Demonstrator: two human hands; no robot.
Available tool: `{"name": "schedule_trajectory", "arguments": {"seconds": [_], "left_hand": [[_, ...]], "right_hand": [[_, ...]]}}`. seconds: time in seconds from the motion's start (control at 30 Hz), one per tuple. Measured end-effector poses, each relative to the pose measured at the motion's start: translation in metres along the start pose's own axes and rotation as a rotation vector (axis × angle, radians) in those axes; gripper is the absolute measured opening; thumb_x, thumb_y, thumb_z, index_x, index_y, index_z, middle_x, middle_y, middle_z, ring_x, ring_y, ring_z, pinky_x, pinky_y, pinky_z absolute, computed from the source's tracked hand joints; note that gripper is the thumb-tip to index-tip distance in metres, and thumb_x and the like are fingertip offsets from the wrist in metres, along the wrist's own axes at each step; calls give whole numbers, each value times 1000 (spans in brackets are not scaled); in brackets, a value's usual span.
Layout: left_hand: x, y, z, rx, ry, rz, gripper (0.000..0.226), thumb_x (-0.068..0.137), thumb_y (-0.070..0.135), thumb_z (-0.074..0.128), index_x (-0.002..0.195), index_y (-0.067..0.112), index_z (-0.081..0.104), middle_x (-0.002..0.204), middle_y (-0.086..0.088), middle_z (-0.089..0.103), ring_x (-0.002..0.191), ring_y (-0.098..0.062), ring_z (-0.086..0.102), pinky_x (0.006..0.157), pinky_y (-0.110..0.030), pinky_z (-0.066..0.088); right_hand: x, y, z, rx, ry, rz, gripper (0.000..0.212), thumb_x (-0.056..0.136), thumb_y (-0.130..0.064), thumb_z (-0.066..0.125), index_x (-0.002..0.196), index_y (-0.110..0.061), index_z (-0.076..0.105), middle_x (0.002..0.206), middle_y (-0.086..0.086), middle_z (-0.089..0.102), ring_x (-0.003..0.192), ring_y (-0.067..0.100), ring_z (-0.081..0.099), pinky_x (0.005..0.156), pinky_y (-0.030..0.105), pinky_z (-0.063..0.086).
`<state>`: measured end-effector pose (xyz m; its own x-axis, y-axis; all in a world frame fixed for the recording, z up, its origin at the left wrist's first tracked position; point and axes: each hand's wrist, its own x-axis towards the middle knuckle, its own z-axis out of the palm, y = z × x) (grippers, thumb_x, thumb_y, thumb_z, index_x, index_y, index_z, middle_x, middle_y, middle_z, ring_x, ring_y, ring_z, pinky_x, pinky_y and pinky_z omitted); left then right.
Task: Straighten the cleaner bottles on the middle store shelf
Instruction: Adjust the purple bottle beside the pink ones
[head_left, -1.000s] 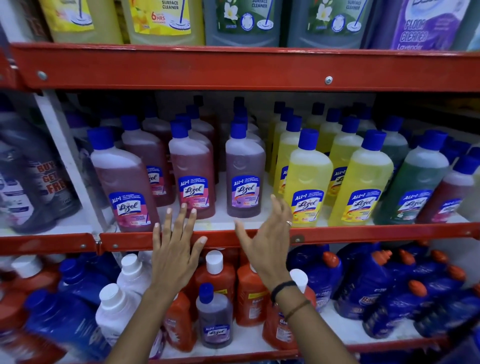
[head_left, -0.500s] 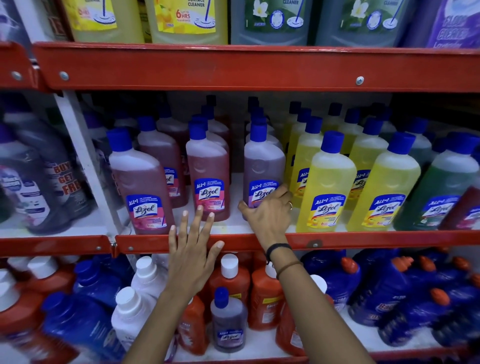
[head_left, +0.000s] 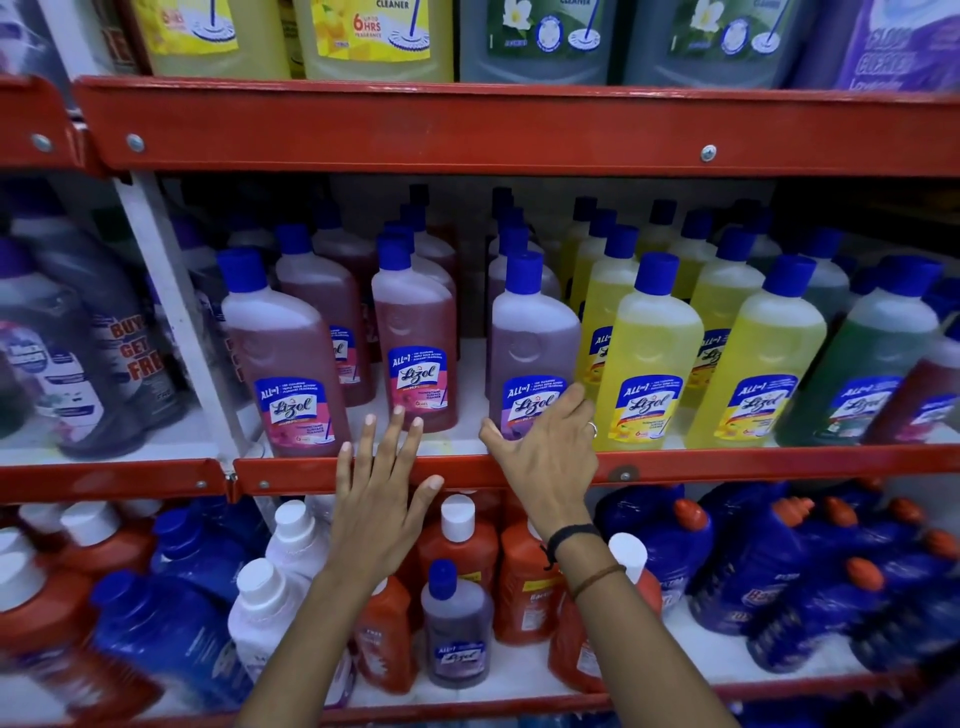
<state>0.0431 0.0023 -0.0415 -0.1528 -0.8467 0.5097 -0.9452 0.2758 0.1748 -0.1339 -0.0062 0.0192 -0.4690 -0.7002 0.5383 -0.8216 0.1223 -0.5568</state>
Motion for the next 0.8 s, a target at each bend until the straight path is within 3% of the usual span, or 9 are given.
{"name": "schedule_trajectory", "arguments": {"seconds": [0.17, 0.3, 0.4, 0.5, 0.6, 0.7, 0.8], "left_hand": [[-8, -7, -2, -18, -14, 2, 67, 95, 63, 11, 152, 28, 12, 162, 0, 15, 149, -23, 6, 117, -49, 9], [-20, -21, -3, -10, -24, -14, 67, 94, 65, 10, 152, 32, 4, 162, 2, 7, 149, -21, 2, 116, -52, 12], [-28, -32, -4, 12, -10, -25, 66, 95, 64, 11, 152, 33, 1, 162, -2, 8, 149, -23, 6, 116, -51, 12], [-34, -43, -3, 46, 8, -7, 66, 96, 61, 17, 152, 30, 2, 163, 0, -1, 150, -19, -2, 117, -46, 4], [-39, -55, 0, 73, 6, -15, 69, 94, 58, 26, 153, 27, 5, 162, 5, -16, 149, -20, -7, 117, -38, -11], [-40, -63, 3, 90, 6, -4, 69, 94, 57, 26, 153, 27, 6, 162, 3, -17, 147, -29, 7, 117, -37, -10], [-39, -67, 3, 87, 13, 9, 68, 95, 57, 25, 153, 29, 3, 162, 3, -16, 147, -28, 8, 117, -35, -11]], "right_hand": [[-3, 1, -2, 8, -16, 1, 97, 59, -63, 70, 126, -3, 33, 111, 18, 54, 100, 33, 58, 75, 39, 53], [-22, 1, -1, 64, 83, -1, 94, 63, -59, 72, 128, -3, 32, 126, 22, 47, 115, 37, 48, 93, 46, 46], [-52, -8, 0, 293, 197, -208, 72, 75, -48, 66, 126, -7, 34, 130, 15, 35, 121, 29, 37, 103, 38, 37], [-66, -33, 9, 422, 52, -360, 60, 81, -33, 65, 127, -8, 36, 130, 10, 37, 121, 23, 35, 105, 30, 33], [-56, -65, 18, 465, -112, -271, 70, 84, -25, 63, 139, -3, 25, 141, 20, 35, 129, 24, 29, 110, 24, 24], [-33, -90, 33, 388, -187, -158, 88, 81, -29, 66, 143, 2, 11, 146, 24, 26, 134, 35, 28, 112, 39, 28], [-12, -105, 47, 255, -185, -37, 108, 68, -48, 74, 140, 7, 15, 137, 29, 34, 125, 41, 38, 107, 46, 35]]}}
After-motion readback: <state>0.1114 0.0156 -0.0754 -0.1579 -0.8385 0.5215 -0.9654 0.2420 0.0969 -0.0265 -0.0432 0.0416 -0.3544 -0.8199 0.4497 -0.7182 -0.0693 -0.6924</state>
